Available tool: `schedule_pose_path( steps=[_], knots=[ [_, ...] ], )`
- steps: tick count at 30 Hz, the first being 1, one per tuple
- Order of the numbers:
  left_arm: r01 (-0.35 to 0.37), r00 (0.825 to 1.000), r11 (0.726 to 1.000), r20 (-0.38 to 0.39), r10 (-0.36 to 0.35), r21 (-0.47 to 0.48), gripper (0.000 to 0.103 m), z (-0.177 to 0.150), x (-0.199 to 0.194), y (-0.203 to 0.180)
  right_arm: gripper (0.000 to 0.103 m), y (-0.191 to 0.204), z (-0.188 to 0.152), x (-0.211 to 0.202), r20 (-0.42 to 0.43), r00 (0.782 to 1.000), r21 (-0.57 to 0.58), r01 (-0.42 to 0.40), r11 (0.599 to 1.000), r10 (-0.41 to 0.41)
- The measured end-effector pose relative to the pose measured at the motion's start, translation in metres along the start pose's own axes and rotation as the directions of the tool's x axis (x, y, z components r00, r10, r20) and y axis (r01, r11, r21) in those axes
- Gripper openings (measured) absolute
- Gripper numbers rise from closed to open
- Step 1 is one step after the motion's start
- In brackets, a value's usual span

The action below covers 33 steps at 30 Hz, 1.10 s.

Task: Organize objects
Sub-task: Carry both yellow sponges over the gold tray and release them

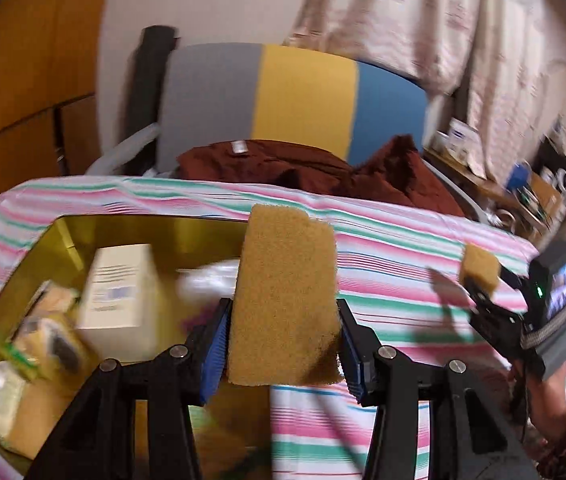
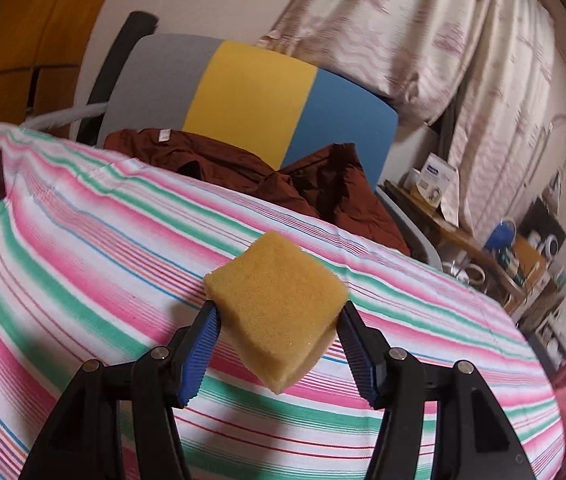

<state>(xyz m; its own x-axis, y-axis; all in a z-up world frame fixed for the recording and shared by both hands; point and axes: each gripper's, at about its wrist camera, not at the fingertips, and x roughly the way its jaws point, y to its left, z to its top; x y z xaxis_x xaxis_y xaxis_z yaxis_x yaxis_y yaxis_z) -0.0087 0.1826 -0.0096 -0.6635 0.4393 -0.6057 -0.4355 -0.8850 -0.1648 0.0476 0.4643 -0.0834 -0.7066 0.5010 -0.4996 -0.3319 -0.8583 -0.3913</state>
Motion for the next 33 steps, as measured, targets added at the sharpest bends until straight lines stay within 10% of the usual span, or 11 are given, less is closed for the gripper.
schedule_pose_path(
  steps=[9,24,33],
  knots=[
    [-0.098,0.995,0.986,-0.012,0.098,-0.134,0.05,0.017,-0.01,0.094,0.06,0.035,0.007,-0.003,-0.027,0.999,-0.176,-0.032,0.984,0.027],
    [-0.181,0.972,0.943,-0.199,0.127,-0.28,0.05,0.046,0.046,0.188,0.06,0.061,0.036,-0.083,0.059,0.948,0.145,-0.317,0.937,0.312],
    [-0.156,0.978,0.932,-0.184,0.1,-0.326,0.086,0.044,0.045,0.189,0.06,0.088,0.051,-0.108,0.079,0.897,0.195,-0.441,0.876,0.434]
  ],
)
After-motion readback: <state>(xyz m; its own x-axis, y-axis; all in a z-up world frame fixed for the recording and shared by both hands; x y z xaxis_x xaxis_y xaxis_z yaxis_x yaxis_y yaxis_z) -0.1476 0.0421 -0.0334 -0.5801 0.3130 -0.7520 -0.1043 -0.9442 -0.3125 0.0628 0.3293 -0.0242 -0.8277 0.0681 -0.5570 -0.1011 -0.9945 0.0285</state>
